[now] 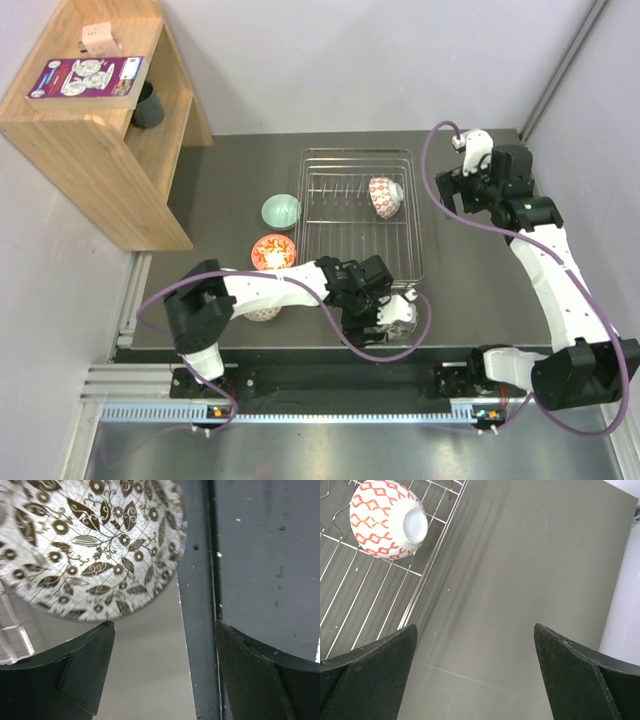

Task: Load the bowls into the dish rack

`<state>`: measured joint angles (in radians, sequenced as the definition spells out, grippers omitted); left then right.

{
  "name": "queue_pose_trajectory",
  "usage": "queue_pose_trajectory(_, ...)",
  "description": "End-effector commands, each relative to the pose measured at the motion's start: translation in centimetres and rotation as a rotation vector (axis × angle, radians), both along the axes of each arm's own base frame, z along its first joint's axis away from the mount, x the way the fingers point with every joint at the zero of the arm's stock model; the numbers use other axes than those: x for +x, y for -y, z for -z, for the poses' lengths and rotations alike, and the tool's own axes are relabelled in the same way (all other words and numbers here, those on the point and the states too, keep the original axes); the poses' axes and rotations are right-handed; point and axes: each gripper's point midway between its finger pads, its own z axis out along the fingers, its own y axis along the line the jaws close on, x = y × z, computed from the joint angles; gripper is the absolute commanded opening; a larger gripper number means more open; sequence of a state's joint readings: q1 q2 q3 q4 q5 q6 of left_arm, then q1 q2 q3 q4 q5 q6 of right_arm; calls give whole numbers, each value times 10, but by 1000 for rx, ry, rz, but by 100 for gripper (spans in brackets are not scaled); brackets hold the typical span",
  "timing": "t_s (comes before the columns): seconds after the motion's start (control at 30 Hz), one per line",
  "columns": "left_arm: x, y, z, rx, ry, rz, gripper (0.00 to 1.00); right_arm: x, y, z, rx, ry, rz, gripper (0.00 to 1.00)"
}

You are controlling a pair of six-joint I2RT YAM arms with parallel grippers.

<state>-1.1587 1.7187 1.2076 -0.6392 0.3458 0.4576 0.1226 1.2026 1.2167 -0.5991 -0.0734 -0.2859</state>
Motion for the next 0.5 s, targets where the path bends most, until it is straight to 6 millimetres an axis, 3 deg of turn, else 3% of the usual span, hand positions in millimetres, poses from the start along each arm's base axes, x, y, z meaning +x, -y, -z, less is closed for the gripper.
queue_pose_trajectory(0.0, 7, 15, -1, -20, -5, -41, 85, 1, -3, -17, 29, 55, -15, 99)
queue_pose_trajectory(0.13, 7, 16, -1, -33, 0, -35, 85, -2, -3, -18, 32, 61, -19, 100)
queue_pose_trajectory(0.47, 3, 6, -22, -46, 13, -26, 82, -4, -5, -18, 42, 64, -30, 100)
